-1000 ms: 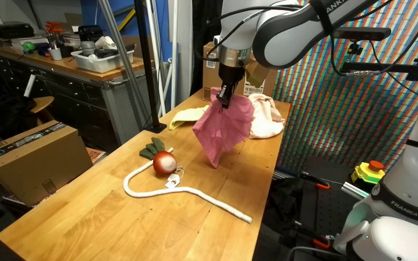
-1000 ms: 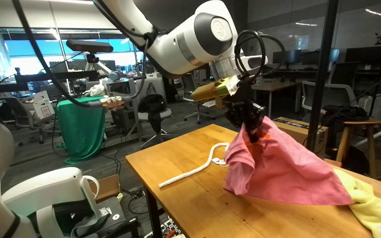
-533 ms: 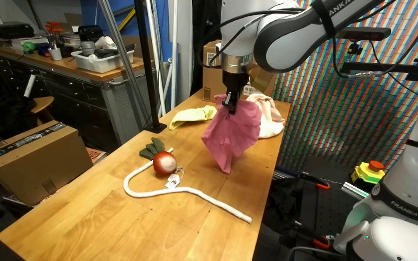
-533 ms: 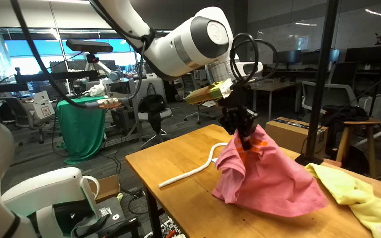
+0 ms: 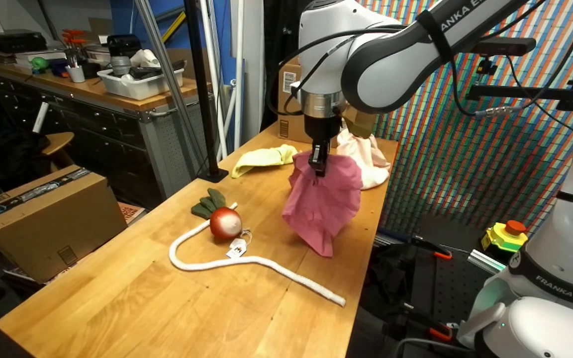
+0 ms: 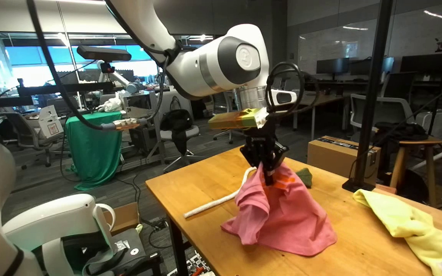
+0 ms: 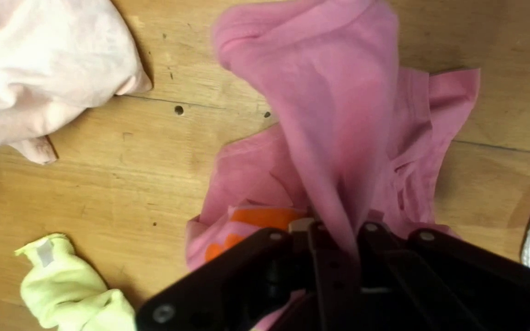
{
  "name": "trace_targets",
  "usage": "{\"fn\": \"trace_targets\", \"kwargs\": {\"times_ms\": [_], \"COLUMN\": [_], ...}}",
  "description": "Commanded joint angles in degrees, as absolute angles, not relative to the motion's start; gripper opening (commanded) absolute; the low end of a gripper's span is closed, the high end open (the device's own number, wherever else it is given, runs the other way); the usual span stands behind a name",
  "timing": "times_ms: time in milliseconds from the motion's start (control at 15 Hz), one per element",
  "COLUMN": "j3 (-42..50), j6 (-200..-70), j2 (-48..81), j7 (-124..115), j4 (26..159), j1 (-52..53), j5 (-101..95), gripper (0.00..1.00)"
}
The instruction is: Separate the clothes and the plush toy
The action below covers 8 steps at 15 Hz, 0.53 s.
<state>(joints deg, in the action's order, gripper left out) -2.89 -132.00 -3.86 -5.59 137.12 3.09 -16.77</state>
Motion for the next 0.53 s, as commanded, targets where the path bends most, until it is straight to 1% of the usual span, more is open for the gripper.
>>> {"fn": "trace_targets", "kwargs": {"times_ms": [0, 467], "j3": [-3.1, -3.1], "j6": [-131.0, -130.5], "j2": [-1.8, 2.0], "j7": [0.4, 5.3], "j4": [136.2, 135.5], "j1": [3.5, 3.4], "j5": [-12.7, -10.0], "gripper": [0.03, 0.03]}}
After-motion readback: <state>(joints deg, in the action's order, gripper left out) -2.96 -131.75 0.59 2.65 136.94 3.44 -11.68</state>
